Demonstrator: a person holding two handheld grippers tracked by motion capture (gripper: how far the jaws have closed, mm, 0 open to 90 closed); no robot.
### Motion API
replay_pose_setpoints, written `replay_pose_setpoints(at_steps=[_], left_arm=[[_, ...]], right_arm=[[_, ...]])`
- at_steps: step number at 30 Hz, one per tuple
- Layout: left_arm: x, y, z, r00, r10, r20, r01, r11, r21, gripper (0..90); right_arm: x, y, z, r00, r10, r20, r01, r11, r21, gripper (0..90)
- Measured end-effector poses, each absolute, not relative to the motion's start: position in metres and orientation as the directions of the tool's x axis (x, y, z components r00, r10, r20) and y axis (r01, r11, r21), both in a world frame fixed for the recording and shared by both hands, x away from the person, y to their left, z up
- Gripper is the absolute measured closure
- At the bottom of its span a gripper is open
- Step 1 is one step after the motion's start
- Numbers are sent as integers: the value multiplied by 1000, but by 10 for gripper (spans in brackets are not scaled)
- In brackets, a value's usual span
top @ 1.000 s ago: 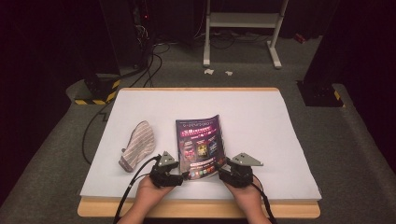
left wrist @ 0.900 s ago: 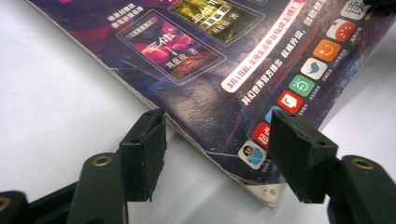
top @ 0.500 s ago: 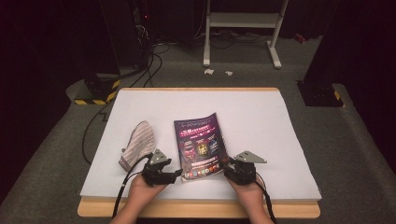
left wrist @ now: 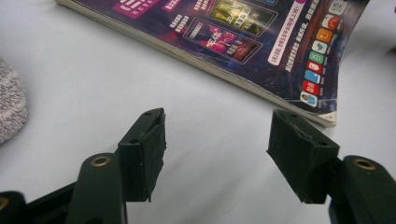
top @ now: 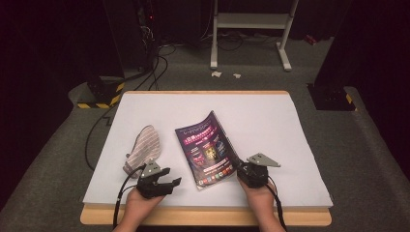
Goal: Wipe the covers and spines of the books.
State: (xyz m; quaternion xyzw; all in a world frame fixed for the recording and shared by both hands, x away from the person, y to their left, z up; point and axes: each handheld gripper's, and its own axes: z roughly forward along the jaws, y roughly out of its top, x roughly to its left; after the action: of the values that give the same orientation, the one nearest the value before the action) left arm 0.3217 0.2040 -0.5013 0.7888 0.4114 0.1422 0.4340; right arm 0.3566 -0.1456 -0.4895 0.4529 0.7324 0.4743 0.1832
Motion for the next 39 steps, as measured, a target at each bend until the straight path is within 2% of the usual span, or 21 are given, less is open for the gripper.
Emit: replay_pose_setpoints(at_steps=[16,28,39], left_arm=[[321,206,-503,615,777,-130,514,-271,814,362],[320,205,-502,619,776,-119,503,-276,819,358],[319,205,-502,621,776,-111,493,-277,825,357]], right_arm=[[369,-148,-474,-535,829,162,486,144,862,840],[371,-144,-455,-557,817,145,447,148,882,842],[368,-156,-437,-542,831,126,405,127,905,844]])
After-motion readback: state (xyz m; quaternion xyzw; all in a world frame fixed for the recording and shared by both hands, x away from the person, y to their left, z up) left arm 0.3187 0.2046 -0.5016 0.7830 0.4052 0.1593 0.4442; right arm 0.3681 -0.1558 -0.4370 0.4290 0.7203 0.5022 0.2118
